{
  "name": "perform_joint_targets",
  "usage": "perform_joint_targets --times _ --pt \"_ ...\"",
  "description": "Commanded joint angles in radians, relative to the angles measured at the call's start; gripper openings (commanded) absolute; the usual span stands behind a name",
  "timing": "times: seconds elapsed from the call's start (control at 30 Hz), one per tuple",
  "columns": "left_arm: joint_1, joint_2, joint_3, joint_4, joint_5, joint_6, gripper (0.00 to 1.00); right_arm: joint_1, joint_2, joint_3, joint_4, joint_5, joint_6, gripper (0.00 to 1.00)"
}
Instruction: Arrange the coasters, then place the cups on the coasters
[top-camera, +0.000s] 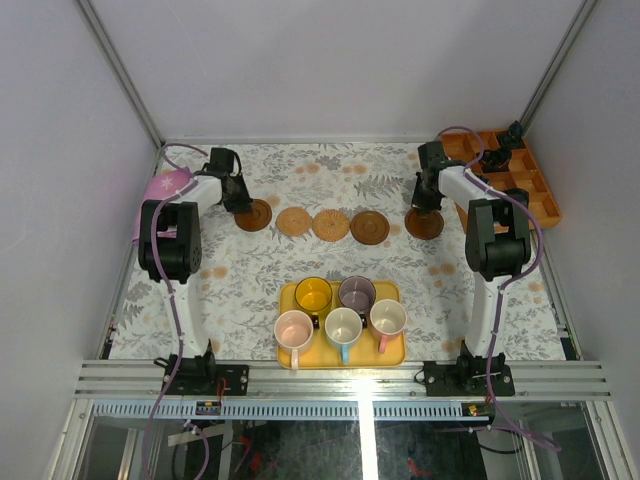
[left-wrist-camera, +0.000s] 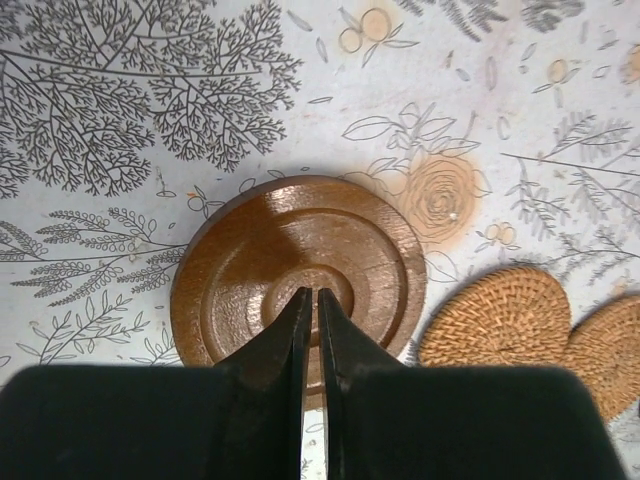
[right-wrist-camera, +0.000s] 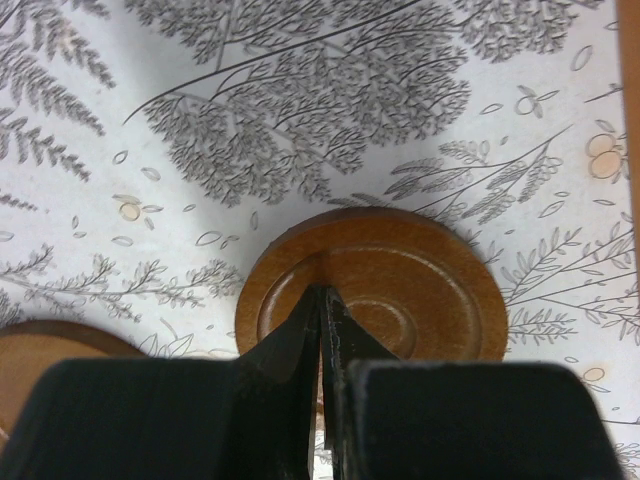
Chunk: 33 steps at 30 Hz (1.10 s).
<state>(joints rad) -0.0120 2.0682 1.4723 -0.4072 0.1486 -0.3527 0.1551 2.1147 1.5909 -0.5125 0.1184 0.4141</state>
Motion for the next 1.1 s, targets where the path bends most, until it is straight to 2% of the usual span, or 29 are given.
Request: perform_joint_targets --times 0.0,0.53,1.07 --pt "0.005 -0.069 0.003 0.033 0.03 0.013 0.05 0.012 -0.091 0.017 0.029 0.014 -0.031 0.0" --pt "-0.015 -0.095 -0.106 0.057 0.055 0.007 0.04 0.013 -0.116 -0.104 -0.023 0.118 0.02 0.0" --pt "-0.026 0.012 -0.086 0.061 0.023 -0.009 0.06 0.013 0.004 -0.018 -0.017 0.01 0.003 0.0"
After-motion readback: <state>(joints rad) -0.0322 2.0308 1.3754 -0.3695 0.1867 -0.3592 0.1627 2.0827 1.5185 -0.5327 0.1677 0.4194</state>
